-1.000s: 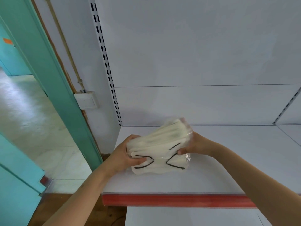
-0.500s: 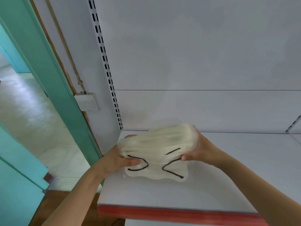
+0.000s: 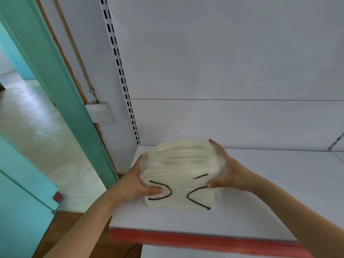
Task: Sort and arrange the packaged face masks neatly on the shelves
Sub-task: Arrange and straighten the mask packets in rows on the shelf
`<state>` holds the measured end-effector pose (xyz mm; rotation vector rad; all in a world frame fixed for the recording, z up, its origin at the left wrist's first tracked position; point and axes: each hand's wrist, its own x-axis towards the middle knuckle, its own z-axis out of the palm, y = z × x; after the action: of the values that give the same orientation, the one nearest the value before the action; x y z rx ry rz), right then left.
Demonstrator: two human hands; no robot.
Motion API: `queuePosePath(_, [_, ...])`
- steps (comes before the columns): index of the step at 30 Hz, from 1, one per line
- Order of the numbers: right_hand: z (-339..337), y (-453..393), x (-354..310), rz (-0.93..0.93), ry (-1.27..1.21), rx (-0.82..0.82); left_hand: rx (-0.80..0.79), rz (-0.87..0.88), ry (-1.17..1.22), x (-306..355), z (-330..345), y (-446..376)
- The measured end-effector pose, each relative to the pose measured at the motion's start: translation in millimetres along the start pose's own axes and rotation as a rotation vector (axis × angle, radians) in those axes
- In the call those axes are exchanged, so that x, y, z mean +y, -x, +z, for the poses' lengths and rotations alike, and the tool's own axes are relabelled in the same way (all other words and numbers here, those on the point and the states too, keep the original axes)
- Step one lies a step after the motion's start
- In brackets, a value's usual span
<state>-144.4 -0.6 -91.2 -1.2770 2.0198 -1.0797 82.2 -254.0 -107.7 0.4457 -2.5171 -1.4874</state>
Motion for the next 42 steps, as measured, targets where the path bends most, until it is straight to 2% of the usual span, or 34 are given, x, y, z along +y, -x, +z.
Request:
queuePosePath(5, [11,5,-3,-0.068,-0.006,0.178,0.148,0.017,0.006,-4,6,6])
queuePosePath(7, [10,4,-2,-0.075,-0.057,0.154,0.155,0.036,0.018,-2,6,6])
queuePosePath(11, [19,6,7,-0.039,-0.035,0.014,0.056,0.069,-0.005,-1,10,11])
queuePosePath(13, [23,6,7,-0.014,-0.022,0.073,0.065,0.028,0.028,2,10,13])
queuePosePath(16, [17,13,-7,0.057,-0.165,0.183,0.126,-0.011,0.134,9,11,5])
queuePosePath(18, [10,25,-15,0.067,-0.287,0.238,0.073,0.007,0.238,23,17,-8])
queuePosePath(21, [-8,56,-15,0.112,-0.504,0.358,-0.1,0.034,0.367,59,43,-31])
queuePosePath(24, [-34,107,1,0.17,-0.543,0.508,-0.261,0.076,0.434,91,92,-55])
queuePosePath(29, [-93,215,30,0.263,-0.473,0.769,-0.423,0.062,0.508,155,205,-84])
queuePosePath(33, [-146,301,65,0.247,-0.479,0.929,-0.531,0.078,0.53,218,308,-99])
queuePosePath(37, [-209,384,114,0.25,-0.504,0.996,-0.606,0.116,0.499,280,414,-112])
queuePosePath(42, [-303,461,176,0.277,-0.488,0.96,-0.595,0.059,0.47,343,531,-131])
